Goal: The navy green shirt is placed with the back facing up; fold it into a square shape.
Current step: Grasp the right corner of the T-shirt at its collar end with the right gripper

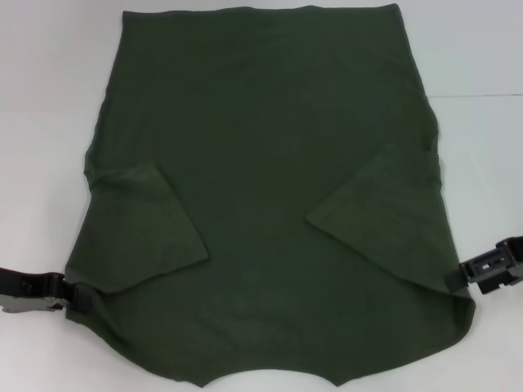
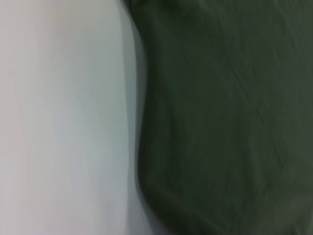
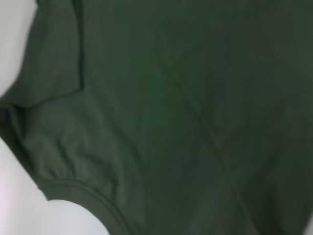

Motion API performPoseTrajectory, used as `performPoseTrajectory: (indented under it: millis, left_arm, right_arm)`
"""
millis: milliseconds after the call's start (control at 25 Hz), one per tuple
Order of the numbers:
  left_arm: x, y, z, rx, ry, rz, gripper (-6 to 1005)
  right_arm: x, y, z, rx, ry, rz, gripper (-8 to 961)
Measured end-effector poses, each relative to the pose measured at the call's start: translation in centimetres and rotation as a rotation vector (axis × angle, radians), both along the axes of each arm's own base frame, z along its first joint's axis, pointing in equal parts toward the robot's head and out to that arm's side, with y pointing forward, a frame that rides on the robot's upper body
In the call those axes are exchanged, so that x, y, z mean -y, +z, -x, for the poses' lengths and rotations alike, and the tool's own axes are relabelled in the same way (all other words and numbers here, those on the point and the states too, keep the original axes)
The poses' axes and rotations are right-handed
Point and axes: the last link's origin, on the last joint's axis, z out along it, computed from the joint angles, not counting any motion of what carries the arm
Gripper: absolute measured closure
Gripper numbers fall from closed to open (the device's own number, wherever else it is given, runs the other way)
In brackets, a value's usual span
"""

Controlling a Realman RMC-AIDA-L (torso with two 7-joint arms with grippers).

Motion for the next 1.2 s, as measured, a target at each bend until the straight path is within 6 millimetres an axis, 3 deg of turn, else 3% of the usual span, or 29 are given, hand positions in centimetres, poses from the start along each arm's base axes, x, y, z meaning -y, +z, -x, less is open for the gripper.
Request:
performPoseTrajectory:
  millis: [440,1200]
  left_arm:
    - [0.0,-0.2,-0.1,0.005,0.002,-0.001,962]
    - [-0.1,-0.3,-0.2,0.005,-0.003,0.0,963]
  right_arm:
    - [0.3,-0.3,-1.9,0.087,-0.048,0.0,116]
    - [0.3,-2.2,-2.1,0.08,-0.038,0.0,150]
